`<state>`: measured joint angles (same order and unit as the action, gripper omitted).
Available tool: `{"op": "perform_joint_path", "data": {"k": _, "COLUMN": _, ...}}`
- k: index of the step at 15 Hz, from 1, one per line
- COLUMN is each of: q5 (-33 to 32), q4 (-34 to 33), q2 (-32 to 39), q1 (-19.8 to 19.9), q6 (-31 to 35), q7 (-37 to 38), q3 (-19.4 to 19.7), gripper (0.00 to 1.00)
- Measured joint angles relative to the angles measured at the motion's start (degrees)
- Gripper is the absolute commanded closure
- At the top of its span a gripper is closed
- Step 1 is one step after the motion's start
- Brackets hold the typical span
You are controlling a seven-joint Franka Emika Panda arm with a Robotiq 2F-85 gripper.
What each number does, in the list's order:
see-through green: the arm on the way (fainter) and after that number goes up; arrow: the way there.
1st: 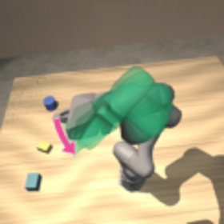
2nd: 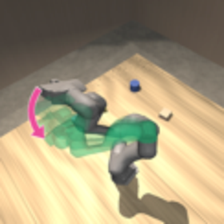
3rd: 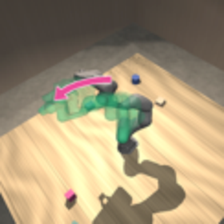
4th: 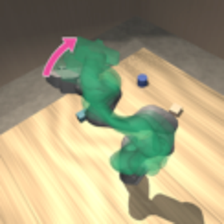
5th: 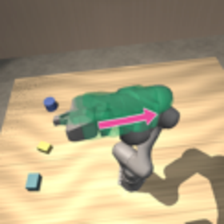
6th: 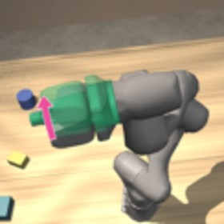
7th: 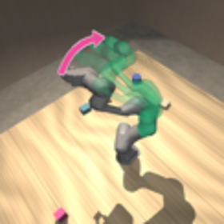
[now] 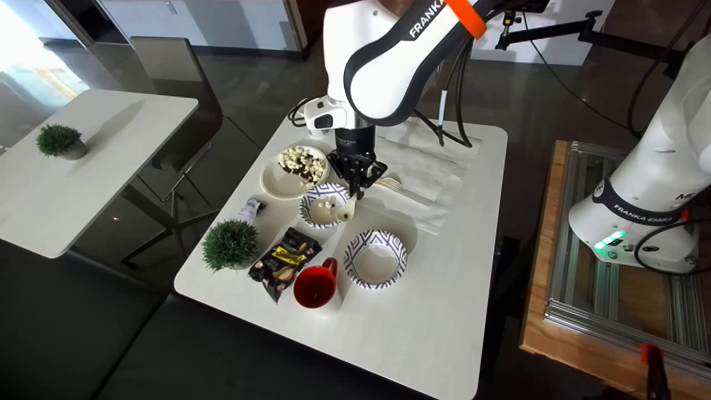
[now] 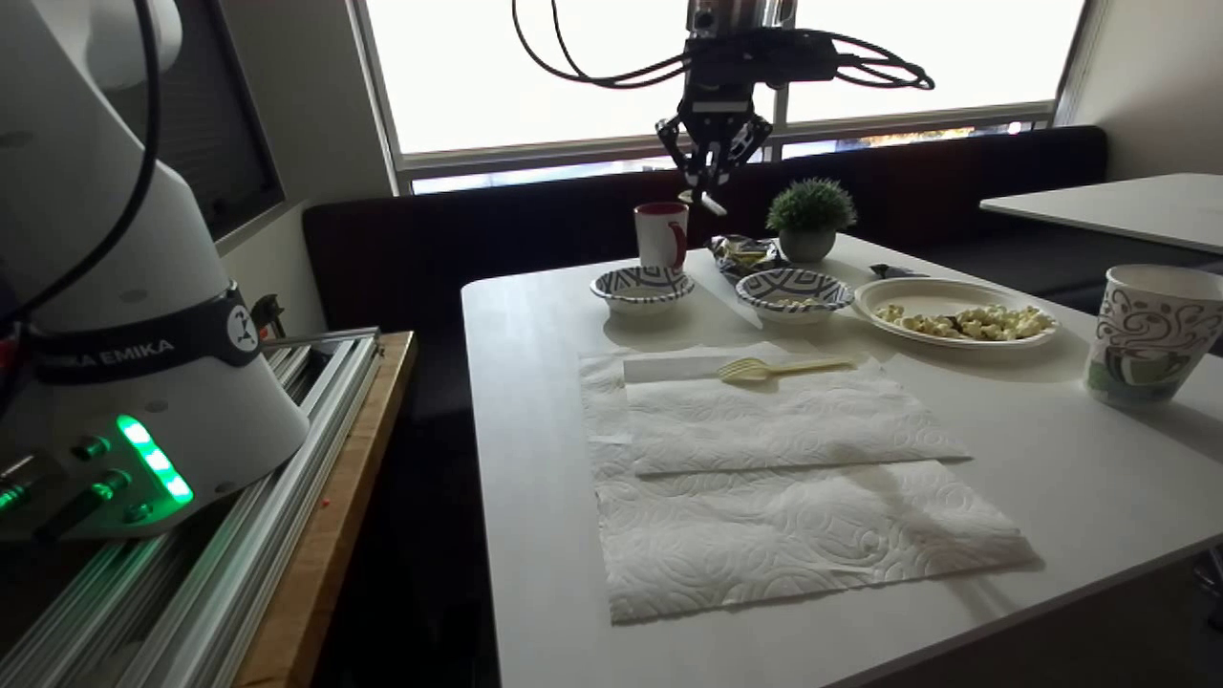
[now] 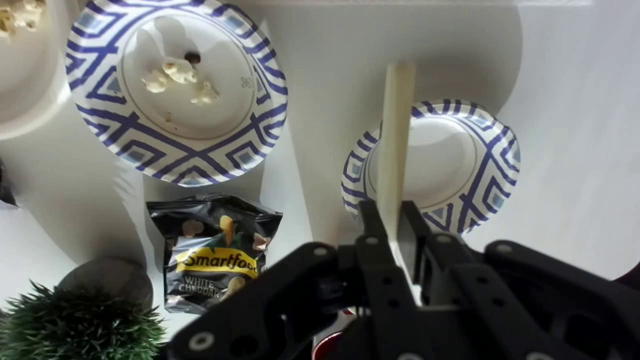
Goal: Use the white spoon to place some contents from the white plate into the black and white bowl on the left.
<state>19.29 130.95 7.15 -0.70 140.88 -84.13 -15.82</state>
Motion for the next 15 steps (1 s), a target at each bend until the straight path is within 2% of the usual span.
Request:
{"op": "perform_joint_path", "data": {"k": 14, "q5": 0.45, "q4": -0.64, "q2": 0.2, "q1": -0.27, "q6": -0.78, "q7": -2.05, "q3": 0.03, "gripper": 0.87}}
{"op": "perform_joint_path", "data": {"k": 15, "q5": 0.45, "q4": -0.64, "q2": 0.2, "q1": -0.27, "q6": -0.78, "q7": -2.05, "q3": 0.04, "gripper": 0.97}}
